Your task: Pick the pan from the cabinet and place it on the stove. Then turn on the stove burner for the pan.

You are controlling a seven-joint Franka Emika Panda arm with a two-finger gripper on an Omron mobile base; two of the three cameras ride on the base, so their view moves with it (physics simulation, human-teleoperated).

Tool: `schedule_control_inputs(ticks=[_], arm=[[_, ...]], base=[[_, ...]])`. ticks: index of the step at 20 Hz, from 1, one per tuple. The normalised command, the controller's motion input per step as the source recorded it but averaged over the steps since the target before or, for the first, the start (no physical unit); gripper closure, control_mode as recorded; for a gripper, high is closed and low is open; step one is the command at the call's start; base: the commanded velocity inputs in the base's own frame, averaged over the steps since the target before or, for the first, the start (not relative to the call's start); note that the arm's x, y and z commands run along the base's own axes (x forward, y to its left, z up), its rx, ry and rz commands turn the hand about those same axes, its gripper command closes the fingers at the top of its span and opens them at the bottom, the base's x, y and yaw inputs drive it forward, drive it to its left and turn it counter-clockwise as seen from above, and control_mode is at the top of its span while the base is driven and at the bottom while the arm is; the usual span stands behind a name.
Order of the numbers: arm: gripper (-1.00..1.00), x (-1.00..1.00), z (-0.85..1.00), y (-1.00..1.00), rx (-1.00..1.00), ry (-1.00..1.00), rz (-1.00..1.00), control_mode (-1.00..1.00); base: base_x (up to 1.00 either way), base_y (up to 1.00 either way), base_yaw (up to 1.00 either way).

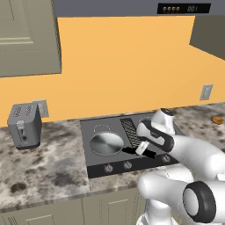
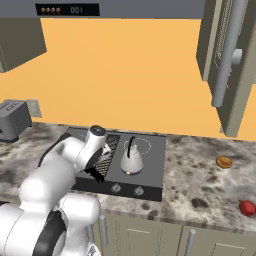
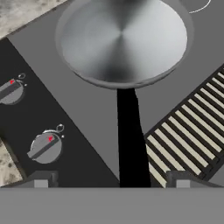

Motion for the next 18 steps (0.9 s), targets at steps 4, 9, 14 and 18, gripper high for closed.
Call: schedule_control_inputs(ticks=[4, 9, 14, 18], arm=[[-1.00, -0.31, 0.32, 0.20, 0.00, 0.00, -0.06, -1.00], [-1.00, -0.29, 0.33, 0.37, -0.01, 0.00, -0.11, -1.00], [-1.00, -0.34, 0.41, 0.43, -0.03, -0.01, -0.14, -1.00], [-1.00, -0.44, 0.35, 0.58, -0.03, 0.00, -0.27, -1.00]], base=[[0.00, 0.00, 0.00], [0.00, 0.00, 0.00], [0.00, 0.00, 0.00], [0.00, 0.00, 0.00]])
